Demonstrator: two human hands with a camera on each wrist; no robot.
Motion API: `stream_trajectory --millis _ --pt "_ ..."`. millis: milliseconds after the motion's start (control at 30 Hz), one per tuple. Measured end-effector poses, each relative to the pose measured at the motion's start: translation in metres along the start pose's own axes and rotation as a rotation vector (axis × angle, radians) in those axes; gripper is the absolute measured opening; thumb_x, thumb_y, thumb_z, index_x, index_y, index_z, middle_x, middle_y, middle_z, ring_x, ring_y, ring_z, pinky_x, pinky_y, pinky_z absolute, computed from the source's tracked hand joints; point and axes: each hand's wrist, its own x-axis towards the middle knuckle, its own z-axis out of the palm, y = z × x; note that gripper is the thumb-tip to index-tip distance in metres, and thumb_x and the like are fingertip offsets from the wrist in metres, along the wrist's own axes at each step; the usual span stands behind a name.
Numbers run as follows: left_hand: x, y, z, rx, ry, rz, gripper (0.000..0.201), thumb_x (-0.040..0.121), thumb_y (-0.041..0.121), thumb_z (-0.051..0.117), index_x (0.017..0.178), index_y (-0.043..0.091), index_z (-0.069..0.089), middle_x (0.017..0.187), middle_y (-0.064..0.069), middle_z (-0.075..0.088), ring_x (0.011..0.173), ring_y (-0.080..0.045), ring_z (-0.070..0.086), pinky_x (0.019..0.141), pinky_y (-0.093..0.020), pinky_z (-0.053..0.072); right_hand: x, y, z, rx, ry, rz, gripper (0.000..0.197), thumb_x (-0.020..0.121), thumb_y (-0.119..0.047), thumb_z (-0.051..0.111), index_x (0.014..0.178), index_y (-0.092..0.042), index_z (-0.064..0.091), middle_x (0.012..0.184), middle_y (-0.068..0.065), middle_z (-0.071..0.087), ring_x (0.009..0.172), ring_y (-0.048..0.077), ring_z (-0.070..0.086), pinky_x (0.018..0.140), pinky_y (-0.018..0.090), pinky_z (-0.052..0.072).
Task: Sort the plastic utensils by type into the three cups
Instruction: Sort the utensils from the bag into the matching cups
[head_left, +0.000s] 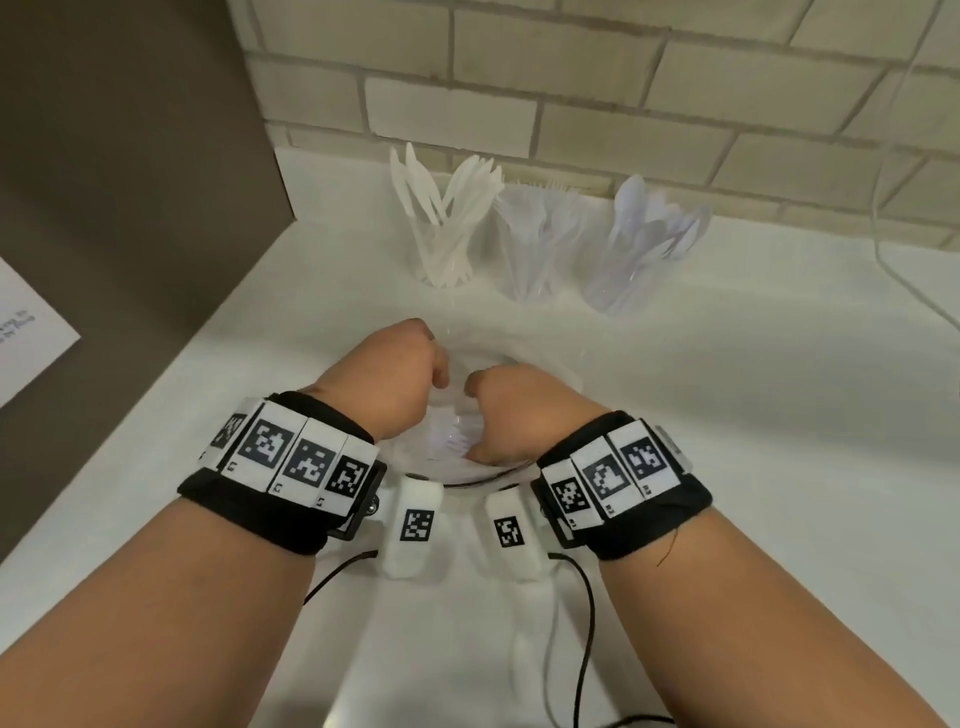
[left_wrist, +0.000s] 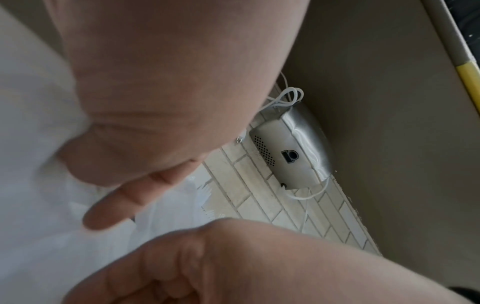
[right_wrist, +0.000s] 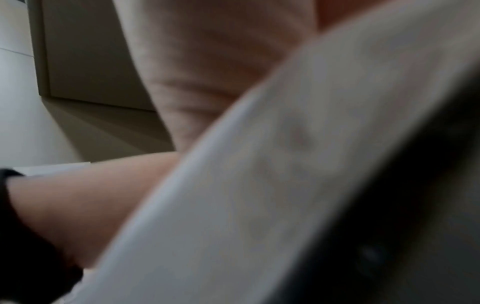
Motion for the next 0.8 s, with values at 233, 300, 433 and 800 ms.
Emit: stream_trajectory --millis 233,300,433,800 --pt "-0.007 0.001 0.004 -0.076 -0.027 -0.107 0.071 0.077 0.036 0.072 0.137 0.011 0.042 0.139 -0.005 0.034 0.111 -0.026 0.055 0.091 -0.032 0.046 0.002 -0.015 0.007 -0.191 -0.142 0.058 0.071 0.072 -0.021 0.073 0.135 -0.016 0.040 0.121 0.009 0.048 0.110 0.031 0.052 0.103 0.051 0.037" --pt "-0.010 0.001 0.004 -0.102 -0.053 -0.112 0.079 0.075 0.025 0.075 0.142 0.014 0.034 0.143 -0.005 0.026 0.109 -0.027 0.056 0.091 -0.032 0.047 0.001 -0.013 0.009 -0.146 -0.108 0.044 0.061 0.075 -0.016 0.067 0.130 -0.016 0.042 0.102 0.002 0.054 0.094 0.024 0.053 0.105 0.050 0.033" --pt "-0.012 0.000 0.005 -0.169 -0.085 -0.107 0.083 0.075 0.007 0.067 0.145 0.023 0.026 0.144 -0.004 0.023 0.104 -0.025 0.057 0.088 -0.031 0.049 0.002 -0.010 0.014 -0.083 -0.139 0.034 0.041 0.081 -0.021 0.060 0.120 -0.017 0.048 0.090 -0.005 0.053 0.093 0.022 0.054 0.108 0.053 0.024" --pt "-0.013 -0.013 0.006 -0.252 -0.140 -0.112 0.081 0.081 0.000 0.051 0.144 0.043 0.025 0.136 -0.005 0.036 0.104 -0.020 0.053 0.085 -0.022 0.045 0.006 0.010 0.024 -0.038 0.061 -0.011 0.027 0.080 -0.022 0.058 0.106 -0.017 0.062 0.099 0.002 0.065 0.092 0.026 0.063 0.084 0.036 0.046"
